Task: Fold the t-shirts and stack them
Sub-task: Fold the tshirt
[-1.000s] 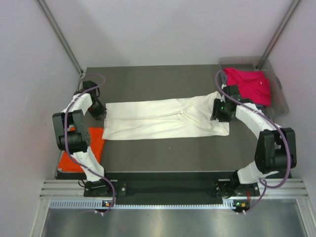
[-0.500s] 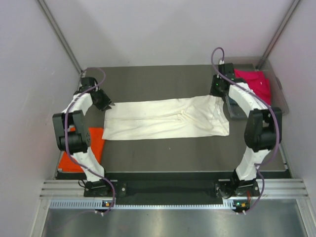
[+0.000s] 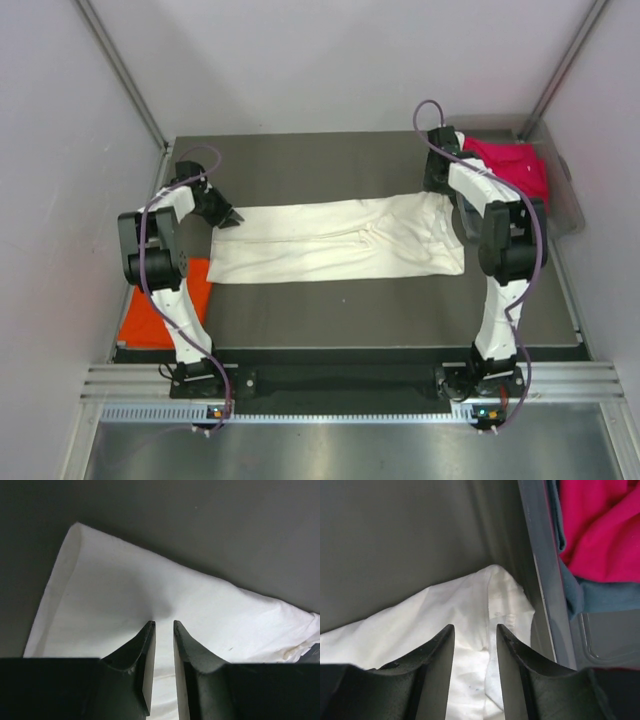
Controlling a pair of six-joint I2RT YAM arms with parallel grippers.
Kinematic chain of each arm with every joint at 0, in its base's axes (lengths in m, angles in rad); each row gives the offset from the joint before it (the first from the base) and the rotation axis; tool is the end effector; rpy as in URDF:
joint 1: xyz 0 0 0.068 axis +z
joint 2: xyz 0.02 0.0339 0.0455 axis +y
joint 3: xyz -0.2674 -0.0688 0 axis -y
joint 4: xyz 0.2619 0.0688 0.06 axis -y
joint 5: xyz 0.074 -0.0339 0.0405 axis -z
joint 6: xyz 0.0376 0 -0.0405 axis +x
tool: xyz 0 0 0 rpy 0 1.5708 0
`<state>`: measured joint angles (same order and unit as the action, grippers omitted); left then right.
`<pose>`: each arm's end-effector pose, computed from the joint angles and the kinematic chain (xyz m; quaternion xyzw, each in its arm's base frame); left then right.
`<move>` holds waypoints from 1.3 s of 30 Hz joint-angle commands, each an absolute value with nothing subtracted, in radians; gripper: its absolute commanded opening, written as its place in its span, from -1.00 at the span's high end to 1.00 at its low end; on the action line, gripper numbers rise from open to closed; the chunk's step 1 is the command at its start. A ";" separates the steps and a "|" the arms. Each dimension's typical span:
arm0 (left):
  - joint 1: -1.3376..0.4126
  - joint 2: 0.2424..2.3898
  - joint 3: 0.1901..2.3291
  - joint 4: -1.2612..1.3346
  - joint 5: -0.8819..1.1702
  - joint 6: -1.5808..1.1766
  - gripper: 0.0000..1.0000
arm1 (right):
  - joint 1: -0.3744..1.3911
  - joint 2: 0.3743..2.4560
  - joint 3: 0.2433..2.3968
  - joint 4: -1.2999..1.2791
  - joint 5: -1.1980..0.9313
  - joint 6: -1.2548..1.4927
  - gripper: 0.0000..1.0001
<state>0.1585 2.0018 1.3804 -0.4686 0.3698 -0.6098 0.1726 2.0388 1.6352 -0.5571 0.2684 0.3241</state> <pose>0.4268 0.0545 0.1561 -0.3172 0.9015 -0.2264 0.1881 0.4630 0.0706 0.2141 0.1116 0.9395 -0.0505 0.3199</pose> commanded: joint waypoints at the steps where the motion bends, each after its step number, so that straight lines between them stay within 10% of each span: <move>1: 0.161 2.020 1.405 -0.468 0.373 -0.620 0.49 | 0.178 2.063 1.695 -0.551 0.333 0.284 0.21; 7: 0.161 2.058 1.427 -0.524 0.344 -0.612 0.52 | 0.175 2.126 1.732 -0.546 0.325 0.264 -0.02; 13: 0.170 2.088 1.445 -0.563 0.307 -0.606 0.52 | 0.170 2.146 1.718 -0.575 0.449 0.285 1.00; 19: 0.175 2.097 1.462 -0.575 0.279 -0.600 0.51 | 0.169 2.180 1.698 -0.614 0.615 0.287 1.00; 25: 0.175 2.100 1.493 -0.594 0.267 -0.574 0.50 | 0.173 2.221 1.752 -0.630 0.583 0.232 0.58; 32: 0.172 1.981 1.476 -0.644 0.222 -0.519 0.44 | 0.230 2.016 1.726 -0.722 0.516 0.238 -0.44; 39: 0.138 1.754 1.304 -0.612 0.271 -0.532 0.41 | 0.290 1.822 1.545 -0.602 0.145 0.170 -0.50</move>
